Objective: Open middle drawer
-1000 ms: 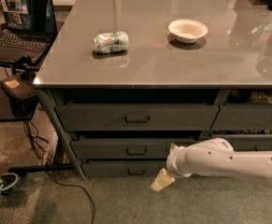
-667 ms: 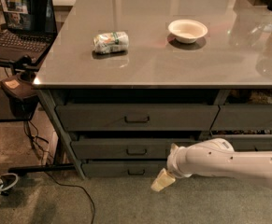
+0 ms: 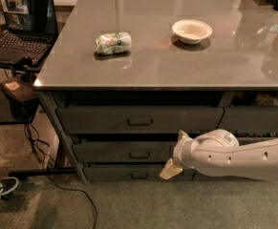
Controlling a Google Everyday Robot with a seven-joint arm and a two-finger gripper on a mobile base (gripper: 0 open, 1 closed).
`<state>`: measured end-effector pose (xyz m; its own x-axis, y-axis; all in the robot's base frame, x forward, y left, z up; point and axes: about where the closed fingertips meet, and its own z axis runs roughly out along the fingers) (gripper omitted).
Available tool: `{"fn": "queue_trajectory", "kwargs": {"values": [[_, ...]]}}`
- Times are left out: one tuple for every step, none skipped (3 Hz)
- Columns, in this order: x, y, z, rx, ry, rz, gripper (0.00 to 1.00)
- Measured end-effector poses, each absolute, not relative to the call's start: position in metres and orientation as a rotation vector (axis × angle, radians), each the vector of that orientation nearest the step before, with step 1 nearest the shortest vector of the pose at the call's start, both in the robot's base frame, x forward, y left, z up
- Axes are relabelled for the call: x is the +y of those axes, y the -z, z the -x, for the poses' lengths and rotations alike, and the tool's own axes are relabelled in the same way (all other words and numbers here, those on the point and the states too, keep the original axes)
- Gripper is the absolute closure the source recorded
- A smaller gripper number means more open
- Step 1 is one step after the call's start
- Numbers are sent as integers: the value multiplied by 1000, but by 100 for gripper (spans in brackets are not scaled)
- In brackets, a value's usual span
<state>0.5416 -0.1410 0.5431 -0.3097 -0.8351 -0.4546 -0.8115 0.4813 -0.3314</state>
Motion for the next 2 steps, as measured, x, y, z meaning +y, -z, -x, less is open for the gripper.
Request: {"fn": "queue_trajectory", "kwargs": {"values": [[-141,-543,-541,2155,53,1355,0],[-163,-518,-565,2176,103,1362,0]]}}
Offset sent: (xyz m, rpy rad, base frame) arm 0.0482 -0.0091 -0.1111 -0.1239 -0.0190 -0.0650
